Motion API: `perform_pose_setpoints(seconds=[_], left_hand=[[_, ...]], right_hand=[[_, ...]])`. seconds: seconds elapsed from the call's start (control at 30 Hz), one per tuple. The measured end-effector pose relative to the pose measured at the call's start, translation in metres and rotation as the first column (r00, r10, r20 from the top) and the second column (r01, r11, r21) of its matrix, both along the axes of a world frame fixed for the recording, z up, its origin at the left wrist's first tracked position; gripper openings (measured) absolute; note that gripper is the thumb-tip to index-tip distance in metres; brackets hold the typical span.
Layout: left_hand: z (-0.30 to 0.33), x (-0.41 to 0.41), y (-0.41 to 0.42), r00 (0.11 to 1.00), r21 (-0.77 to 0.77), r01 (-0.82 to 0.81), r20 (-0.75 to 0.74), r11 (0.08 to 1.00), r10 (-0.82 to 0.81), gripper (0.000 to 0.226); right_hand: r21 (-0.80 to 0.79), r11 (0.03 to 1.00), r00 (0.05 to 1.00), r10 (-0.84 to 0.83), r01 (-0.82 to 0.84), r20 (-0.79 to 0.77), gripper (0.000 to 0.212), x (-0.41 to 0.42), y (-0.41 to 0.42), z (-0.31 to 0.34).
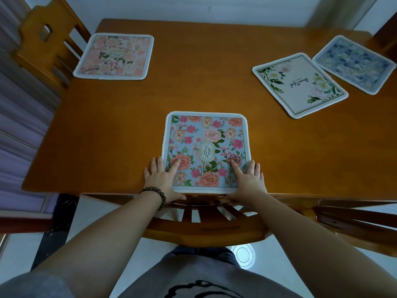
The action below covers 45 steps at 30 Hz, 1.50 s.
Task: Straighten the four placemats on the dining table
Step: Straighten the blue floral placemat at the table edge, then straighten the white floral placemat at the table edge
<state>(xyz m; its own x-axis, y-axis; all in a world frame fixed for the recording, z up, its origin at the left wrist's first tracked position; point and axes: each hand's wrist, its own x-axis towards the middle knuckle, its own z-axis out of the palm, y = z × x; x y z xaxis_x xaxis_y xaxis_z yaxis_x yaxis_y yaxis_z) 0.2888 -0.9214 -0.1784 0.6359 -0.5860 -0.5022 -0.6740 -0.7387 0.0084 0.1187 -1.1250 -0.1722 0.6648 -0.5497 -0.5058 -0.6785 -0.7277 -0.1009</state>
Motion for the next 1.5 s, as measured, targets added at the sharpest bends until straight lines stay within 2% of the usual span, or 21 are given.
perform_pose_setpoints(seconds=[0.17, 0.27, 0.4, 0.57, 0.67, 0.8, 0.97, 1.07, 1.3, 1.5], left_hand=[[0.011, -0.004, -0.006, 0.999, 0.095, 0.000, -0.033, 0.995, 0.003, 0.131], [0.018, -0.007, -0.014, 0.999, 0.104, 0.029, -0.020, 0.994, -0.027, 0.122], [0.032, -0.010, -0.038, 0.998, -0.020, 0.059, 0.011, 0.998, -0.059, 0.099], [0.049, -0.029, -0.094, 0.988, -0.197, 0.154, 0.008, 0.968, -0.156, 0.085], [0.056, -0.050, -0.129, 0.973, -0.268, 0.223, 0.005, 0.937, -0.230, 0.080], [0.066, -0.078, -0.166, 0.950, -0.337, 0.298, 0.015, 0.893, -0.311, 0.078], [0.073, -0.108, -0.200, 0.952, -0.331, 0.284, -0.015, 0.900, -0.306, 0.080], [0.074, -0.122, -0.221, 0.953, -0.349, 0.294, 0.040, 0.890, -0.300, 0.080], [0.068, -0.162, -0.282, 0.978, -0.325, 0.202, 0.119, 0.924, -0.172, 0.082], [0.072, -0.214, -0.326, 0.987, -0.317, -0.004, 0.150, 0.948, 0.055, 0.082]], right_hand=[[0.050, 0.999, 0.999, -0.005, 0.007, -0.039, 0.129, -0.001, -0.003, 0.007], [0.102, 0.991, 0.997, -0.081, 0.081, -0.012, 0.118, -0.003, -0.011, 0.017], [0.088, 0.973, 0.971, -0.223, 0.215, 0.083, 0.095, -0.009, -0.025, 0.032], [0.006, 0.911, 0.892, -0.406, 0.413, 0.198, 0.079, -0.039, -0.046, 0.056], [-0.043, 0.844, 0.815, -0.502, 0.535, 0.289, 0.074, -0.067, -0.057, 0.072], [-0.062, 0.797, 0.768, -0.553, 0.600, 0.323, 0.072, -0.110, -0.072, 0.090], [-0.053, 0.768, 0.734, -0.587, 0.638, 0.341, 0.070, -0.162, -0.104, 0.103], [-0.066, 0.770, 0.739, -0.580, 0.635, 0.343, 0.066, -0.185, -0.131, 0.102], [-0.051, 0.847, 0.802, -0.478, 0.528, 0.358, 0.063, -0.226, -0.218, 0.082], [-0.024, 0.937, 0.886, -0.321, 0.349, 0.334, 0.062, -0.261, -0.290, 0.077]])
